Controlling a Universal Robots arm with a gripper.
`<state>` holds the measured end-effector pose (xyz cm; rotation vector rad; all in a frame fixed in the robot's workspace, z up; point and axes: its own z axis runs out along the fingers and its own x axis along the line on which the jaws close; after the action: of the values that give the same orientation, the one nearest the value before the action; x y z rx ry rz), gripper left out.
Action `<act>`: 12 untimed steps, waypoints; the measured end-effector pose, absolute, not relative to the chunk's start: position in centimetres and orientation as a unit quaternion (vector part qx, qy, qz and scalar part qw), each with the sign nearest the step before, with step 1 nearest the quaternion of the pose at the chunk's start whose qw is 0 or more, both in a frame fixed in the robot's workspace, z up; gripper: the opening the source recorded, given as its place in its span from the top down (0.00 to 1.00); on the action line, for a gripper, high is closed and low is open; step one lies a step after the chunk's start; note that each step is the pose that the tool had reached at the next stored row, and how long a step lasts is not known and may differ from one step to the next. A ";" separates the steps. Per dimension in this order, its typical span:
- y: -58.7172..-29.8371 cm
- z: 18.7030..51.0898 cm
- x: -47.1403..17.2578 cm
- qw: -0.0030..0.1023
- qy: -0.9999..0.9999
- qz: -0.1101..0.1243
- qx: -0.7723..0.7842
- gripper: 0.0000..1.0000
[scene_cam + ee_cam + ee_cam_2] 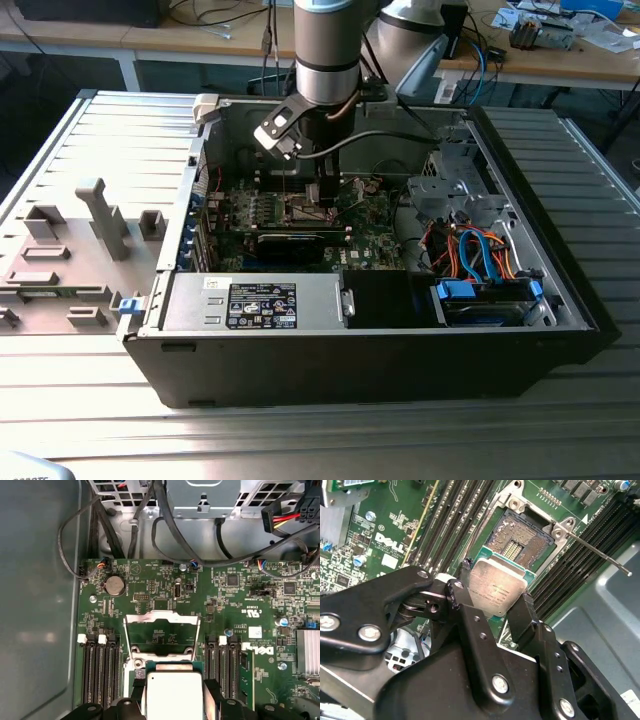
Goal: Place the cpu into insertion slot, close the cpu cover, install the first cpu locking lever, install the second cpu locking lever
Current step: 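Place the cpu into insertion slot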
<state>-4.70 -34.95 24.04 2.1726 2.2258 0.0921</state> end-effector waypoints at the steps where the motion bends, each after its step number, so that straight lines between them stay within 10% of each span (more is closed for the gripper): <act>1: -34.9 24.0 -4.7 0.015 0.715 0.030 0.698 0.46; 12: -34.3 23.5 -5.4 0.015 0.715 0.030 0.698 0.46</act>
<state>-5.42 -34.25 23.50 2.1726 2.2258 0.0923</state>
